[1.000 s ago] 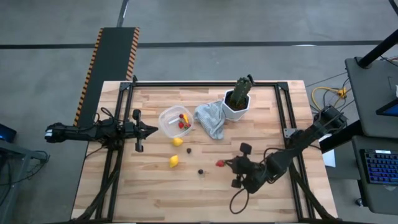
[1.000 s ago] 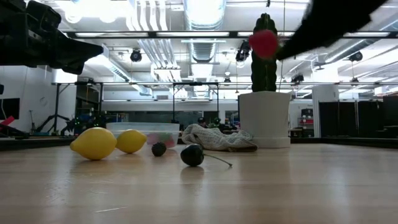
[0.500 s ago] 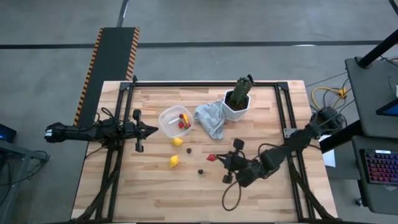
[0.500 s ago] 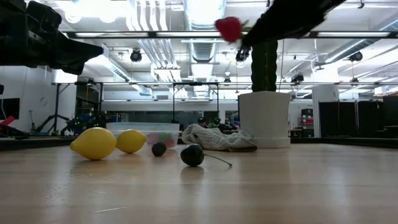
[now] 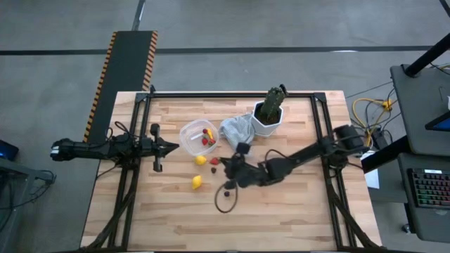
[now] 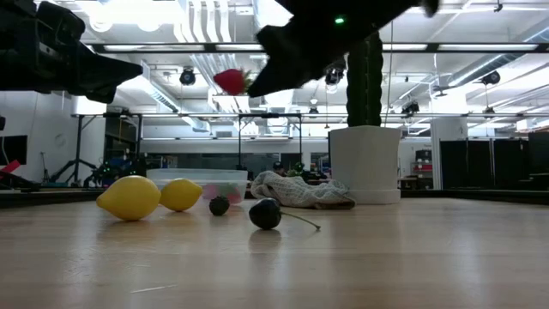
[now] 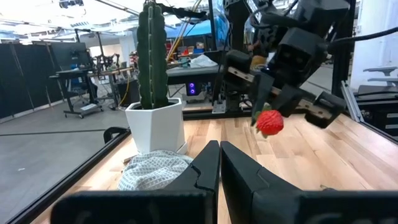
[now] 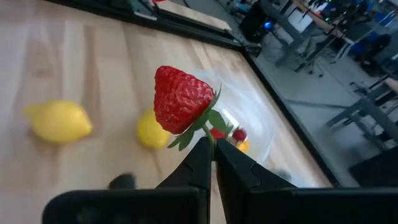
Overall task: Pick and placing Produce into tupperware
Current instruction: Put the red strawberry into the transparent container
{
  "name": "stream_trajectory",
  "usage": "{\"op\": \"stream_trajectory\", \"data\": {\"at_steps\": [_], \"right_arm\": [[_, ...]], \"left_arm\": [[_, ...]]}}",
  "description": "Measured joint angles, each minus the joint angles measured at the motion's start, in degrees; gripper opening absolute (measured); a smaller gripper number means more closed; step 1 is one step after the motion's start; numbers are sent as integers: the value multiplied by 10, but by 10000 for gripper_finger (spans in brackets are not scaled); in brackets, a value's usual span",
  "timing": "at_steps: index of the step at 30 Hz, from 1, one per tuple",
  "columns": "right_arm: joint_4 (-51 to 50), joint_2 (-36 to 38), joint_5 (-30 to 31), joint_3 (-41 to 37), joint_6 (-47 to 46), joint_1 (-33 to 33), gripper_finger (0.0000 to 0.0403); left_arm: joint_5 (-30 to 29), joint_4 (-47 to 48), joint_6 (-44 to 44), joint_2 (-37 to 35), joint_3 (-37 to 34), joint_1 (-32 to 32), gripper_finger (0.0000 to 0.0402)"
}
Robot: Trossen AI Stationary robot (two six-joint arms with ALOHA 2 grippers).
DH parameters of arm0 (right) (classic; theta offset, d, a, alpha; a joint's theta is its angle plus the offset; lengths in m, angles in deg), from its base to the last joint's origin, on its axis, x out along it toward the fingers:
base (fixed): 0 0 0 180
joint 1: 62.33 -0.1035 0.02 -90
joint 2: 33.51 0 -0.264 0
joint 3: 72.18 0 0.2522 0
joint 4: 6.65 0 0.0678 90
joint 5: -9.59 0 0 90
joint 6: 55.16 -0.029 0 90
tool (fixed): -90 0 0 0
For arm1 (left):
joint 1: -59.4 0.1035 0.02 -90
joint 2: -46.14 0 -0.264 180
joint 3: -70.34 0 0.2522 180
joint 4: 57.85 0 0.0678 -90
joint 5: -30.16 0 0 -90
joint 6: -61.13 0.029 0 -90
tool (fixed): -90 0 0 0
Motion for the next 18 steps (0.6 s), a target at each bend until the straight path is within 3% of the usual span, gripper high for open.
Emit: {"op": "stream_trajectory", "data": {"at_steps": [18], "right_arm": [[-30,-157,-22,180,117,104,8]], "left_arm": [[1,3,0,1,0,0,0]]}}
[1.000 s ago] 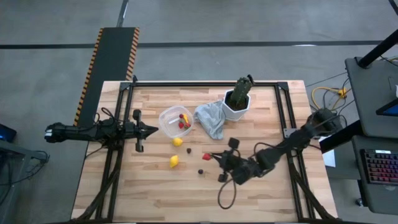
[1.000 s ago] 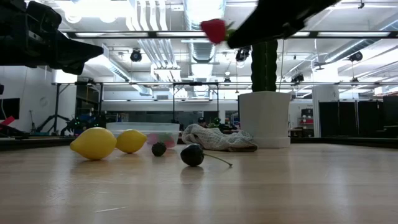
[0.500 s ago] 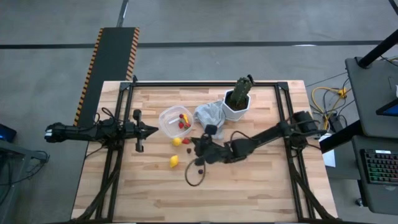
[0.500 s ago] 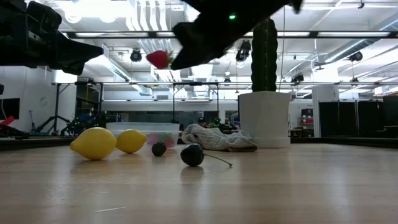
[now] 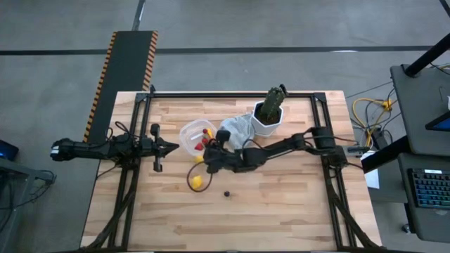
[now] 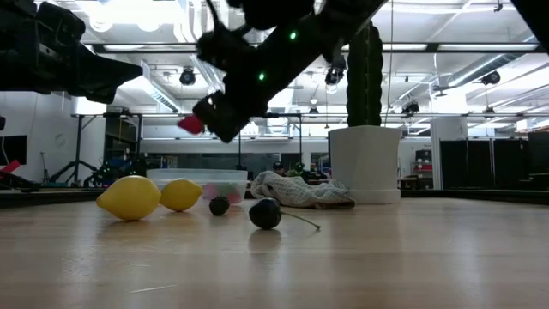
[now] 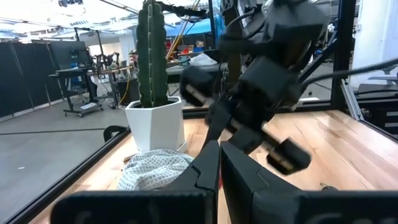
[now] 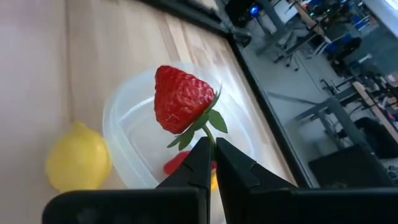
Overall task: Pick and placing Produce into tupperware
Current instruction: Put the red strawberry into the transparent container
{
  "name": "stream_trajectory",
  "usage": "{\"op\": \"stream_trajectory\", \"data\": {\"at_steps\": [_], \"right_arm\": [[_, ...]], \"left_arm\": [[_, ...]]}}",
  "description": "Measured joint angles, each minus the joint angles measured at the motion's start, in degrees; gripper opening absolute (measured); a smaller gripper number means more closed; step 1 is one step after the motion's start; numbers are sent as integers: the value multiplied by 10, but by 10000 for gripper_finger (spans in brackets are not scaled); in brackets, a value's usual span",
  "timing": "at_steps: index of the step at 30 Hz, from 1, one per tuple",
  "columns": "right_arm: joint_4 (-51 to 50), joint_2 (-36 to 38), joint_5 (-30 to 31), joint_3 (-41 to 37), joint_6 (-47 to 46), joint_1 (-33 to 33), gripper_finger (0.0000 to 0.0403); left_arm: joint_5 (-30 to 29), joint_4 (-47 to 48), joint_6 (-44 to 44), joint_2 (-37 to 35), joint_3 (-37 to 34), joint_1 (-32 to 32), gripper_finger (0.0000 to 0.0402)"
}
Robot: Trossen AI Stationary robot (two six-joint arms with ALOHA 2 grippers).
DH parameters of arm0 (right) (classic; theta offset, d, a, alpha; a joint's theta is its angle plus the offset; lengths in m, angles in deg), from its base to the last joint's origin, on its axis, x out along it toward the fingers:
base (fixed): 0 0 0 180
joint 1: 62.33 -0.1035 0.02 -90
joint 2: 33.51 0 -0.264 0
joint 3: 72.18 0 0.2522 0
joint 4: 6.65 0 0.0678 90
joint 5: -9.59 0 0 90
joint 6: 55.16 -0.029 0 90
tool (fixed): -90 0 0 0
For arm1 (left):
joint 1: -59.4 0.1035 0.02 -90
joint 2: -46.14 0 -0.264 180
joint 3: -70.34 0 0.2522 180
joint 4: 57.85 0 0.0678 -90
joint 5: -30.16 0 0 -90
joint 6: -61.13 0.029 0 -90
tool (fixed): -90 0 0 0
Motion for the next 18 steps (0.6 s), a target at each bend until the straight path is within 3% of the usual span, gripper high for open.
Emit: {"op": "stream_trajectory", "data": {"at_steps": [11,18], "right_arm": [[-25,-19,-11,15,-11,44,8],[-40,-18,-54,14,-4,57,8]], "left_arm": [[0,0,0,2,0,0,0],[0,0,0,2,0,0,0]]}}
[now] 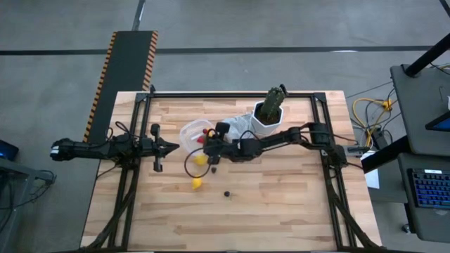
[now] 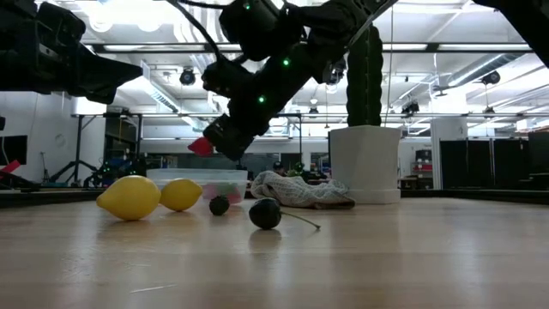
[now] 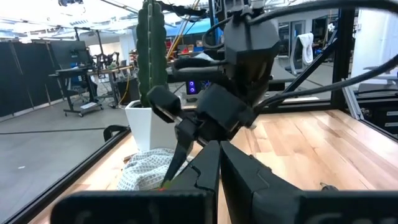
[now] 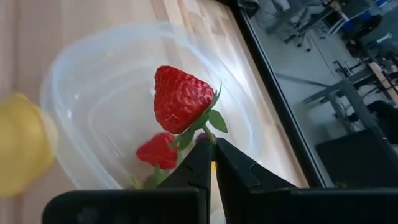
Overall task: Pick and placing Produce into tupperware
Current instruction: Put the red strawberry into the transparent container, then put the black cherry into the transparent container
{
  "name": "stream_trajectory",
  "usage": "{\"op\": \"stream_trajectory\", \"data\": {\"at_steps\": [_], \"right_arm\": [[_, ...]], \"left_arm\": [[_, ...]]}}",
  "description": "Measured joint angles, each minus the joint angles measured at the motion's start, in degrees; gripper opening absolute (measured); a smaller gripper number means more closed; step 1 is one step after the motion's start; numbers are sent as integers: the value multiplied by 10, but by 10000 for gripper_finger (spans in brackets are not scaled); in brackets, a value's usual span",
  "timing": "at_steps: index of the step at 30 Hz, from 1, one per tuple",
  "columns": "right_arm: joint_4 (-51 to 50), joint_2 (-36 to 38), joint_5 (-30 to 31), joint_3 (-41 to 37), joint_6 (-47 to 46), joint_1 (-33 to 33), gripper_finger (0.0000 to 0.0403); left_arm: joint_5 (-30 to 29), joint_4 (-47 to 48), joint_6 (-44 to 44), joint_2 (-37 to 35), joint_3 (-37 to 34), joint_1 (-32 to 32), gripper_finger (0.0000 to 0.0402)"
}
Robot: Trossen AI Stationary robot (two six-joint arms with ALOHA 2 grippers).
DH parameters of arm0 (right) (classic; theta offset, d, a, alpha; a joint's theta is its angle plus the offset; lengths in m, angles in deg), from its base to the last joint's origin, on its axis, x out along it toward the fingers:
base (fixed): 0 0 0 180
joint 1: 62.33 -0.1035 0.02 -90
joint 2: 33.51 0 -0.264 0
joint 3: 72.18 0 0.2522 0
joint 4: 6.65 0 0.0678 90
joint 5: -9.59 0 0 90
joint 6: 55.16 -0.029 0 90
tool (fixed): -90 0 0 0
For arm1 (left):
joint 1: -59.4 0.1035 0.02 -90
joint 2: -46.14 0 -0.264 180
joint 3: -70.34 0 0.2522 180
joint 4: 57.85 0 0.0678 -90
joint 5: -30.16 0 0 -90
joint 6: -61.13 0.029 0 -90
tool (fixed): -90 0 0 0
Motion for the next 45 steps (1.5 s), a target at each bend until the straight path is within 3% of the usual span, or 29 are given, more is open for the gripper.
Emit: {"op": "stream_trajectory", "data": {"at_steps": [20,35,45], "right_arm": [[-39,0,-41,0,22,12,9],[-42,0,-40,-1,20,12,58],[-47,28,-39,5,20,-8,59]], "left_arm": [[0,0,0,0,0,0,0],[0,0,0,1,0,0,0],[0,0,0,1,0,0,0]]}}
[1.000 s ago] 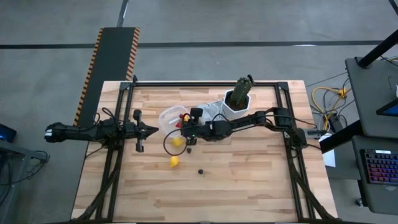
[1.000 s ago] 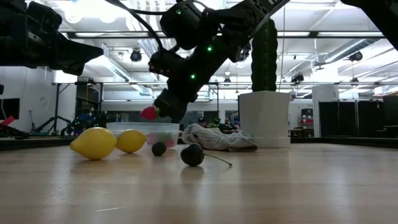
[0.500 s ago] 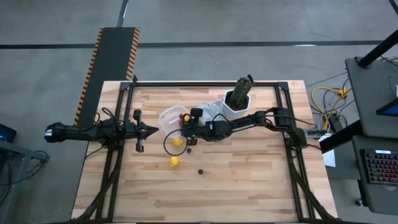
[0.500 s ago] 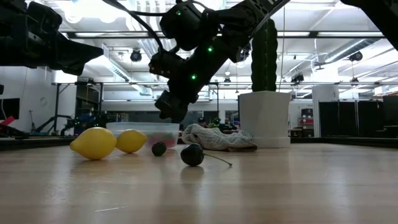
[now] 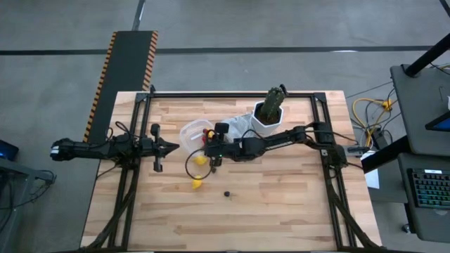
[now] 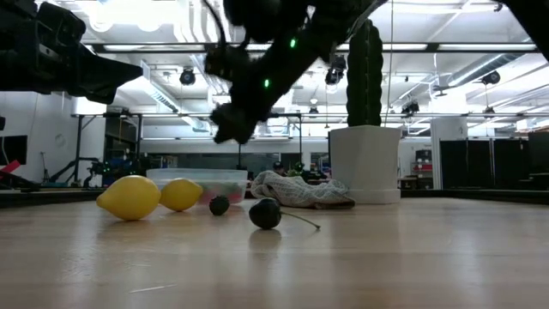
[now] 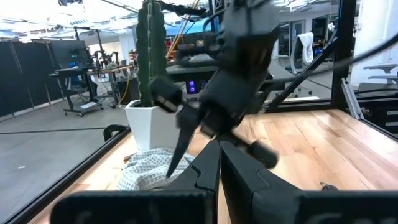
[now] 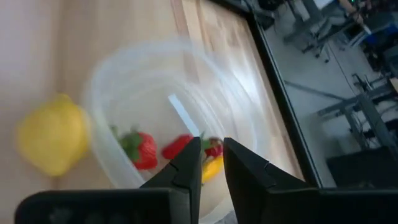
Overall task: Pick and placing Produce into tupperware
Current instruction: Put the black cherry into the transparent container
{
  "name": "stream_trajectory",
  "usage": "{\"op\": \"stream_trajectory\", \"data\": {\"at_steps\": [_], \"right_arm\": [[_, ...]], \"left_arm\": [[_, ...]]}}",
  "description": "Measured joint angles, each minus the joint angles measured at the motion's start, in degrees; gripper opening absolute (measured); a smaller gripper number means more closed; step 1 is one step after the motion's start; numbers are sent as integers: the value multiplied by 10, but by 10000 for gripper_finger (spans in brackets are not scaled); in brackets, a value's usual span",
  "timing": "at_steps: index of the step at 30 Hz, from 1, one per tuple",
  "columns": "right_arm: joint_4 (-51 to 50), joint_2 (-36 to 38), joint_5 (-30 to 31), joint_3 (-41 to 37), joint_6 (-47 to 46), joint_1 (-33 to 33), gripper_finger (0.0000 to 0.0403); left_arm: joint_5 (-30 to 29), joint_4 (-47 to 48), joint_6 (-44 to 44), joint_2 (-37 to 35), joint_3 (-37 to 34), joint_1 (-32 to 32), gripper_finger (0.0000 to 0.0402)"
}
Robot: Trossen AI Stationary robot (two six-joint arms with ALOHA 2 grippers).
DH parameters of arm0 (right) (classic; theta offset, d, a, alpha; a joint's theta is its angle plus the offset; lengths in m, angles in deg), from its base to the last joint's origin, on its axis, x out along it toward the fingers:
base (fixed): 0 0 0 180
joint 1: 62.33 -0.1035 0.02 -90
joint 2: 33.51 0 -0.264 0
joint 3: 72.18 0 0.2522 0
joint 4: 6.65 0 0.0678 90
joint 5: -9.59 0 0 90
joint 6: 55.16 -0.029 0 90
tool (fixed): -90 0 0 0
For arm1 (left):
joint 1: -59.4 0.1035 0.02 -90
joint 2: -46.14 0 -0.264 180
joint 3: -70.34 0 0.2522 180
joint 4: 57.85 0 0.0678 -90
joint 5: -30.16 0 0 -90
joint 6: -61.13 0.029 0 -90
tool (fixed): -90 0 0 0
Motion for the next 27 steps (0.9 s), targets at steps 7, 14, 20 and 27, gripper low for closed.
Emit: {"op": "stream_trajectory", "data": {"at_steps": [7,14,20,27], "right_arm": [[-45,69,0,0,14,-40,61],[-115,160,0,0,30,-97,59],[-189,223,0,0,18,-149,59],[-328,267,-1,0,-66,-198,59]], "left_arm": [[0,0,0,0,0,0,0],[0,0,0,0,0,0,0],[0,-1,0,-1,0,0,0],[0,0,0,-1,0,0,0]]}}
